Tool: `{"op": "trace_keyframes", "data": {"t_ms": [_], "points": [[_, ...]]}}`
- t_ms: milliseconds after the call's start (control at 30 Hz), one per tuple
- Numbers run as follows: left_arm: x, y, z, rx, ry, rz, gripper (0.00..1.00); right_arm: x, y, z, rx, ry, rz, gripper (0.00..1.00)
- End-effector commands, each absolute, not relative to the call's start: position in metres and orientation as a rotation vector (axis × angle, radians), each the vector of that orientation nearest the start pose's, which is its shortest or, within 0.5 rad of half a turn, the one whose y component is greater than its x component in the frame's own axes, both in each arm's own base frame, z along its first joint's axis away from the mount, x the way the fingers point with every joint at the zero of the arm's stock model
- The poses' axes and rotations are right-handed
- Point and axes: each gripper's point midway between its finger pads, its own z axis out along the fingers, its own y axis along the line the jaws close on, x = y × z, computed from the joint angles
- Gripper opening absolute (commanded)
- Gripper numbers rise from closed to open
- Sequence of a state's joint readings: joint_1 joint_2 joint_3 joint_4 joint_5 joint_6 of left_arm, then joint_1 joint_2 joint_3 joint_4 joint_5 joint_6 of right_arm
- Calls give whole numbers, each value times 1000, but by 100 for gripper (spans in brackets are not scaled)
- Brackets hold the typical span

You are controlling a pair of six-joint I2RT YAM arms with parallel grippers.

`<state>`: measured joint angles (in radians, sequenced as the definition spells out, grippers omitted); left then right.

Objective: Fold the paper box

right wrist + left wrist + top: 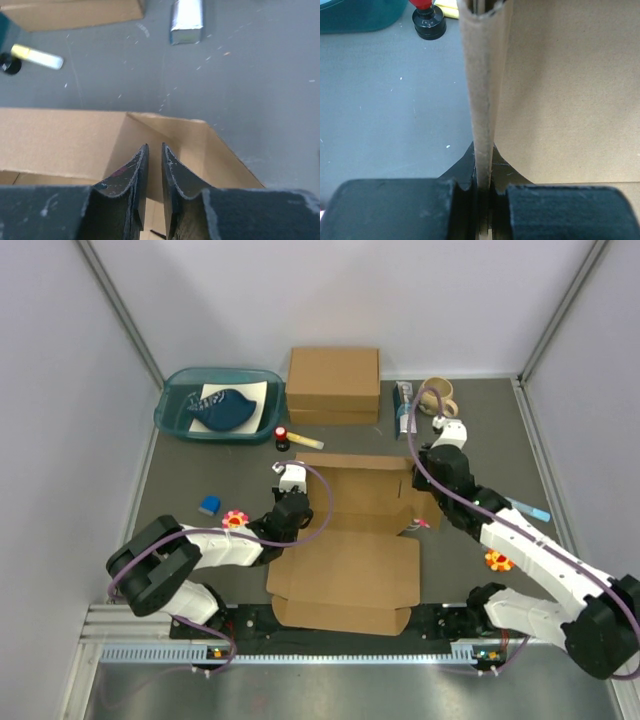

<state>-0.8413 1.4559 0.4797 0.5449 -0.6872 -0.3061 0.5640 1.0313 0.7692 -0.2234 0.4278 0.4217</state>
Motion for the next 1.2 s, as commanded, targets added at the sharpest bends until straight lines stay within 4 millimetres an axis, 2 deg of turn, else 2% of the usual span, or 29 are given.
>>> {"op": "trace_keyframes", "data": {"t_ms": [0,100,133,167,267,367,467,500,600,700,900,933,1000,1033,1100,1133,1167], "points": [[308,-206,72,137,1929,-109,0,314,166,199,40,2019,401,17],[309,-207,73,138,1930,-115,0,306,163,192,39,2032,404,19],[309,-207,72,135,1929,-113,0,303,155,200,57,2001,387,22],[309,-207,72,134,1929,-109,0,299,148,201,71,2004,358,34],[310,-203,74,123,1925,-94,0,289,120,225,124,1936,274,54],[310,-202,76,121,1920,-86,0,273,91,228,158,1926,161,62],[310,-201,78,117,1916,-86,0,261,74,211,170,1963,81,65],[311,-201,78,112,1914,-88,0,258,71,199,174,1986,64,65],[310,-202,77,116,1917,-88,0,257,70,184,199,2018,49,65],[310,-202,77,121,1920,-90,0,259,74,164,201,2082,28,62],[309,-204,76,119,1925,-105,0,261,79,136,193,2175,-15,44],[308,-204,74,121,1927,-105,0,262,80,135,187,2176,-9,35],[308,-204,74,123,1928,-103,0,261,86,136,169,2170,34,26],[309,-204,75,119,1923,-106,0,261,87,142,171,2144,66,18],[309,-204,75,123,1924,-103,0,258,93,146,165,2128,127,9],[309,-204,76,121,1922,-105,0,255,94,154,167,2102,167,0],[310,-204,76,119,1922,-103,0,253,97,155,164,2094,191,0]]}}
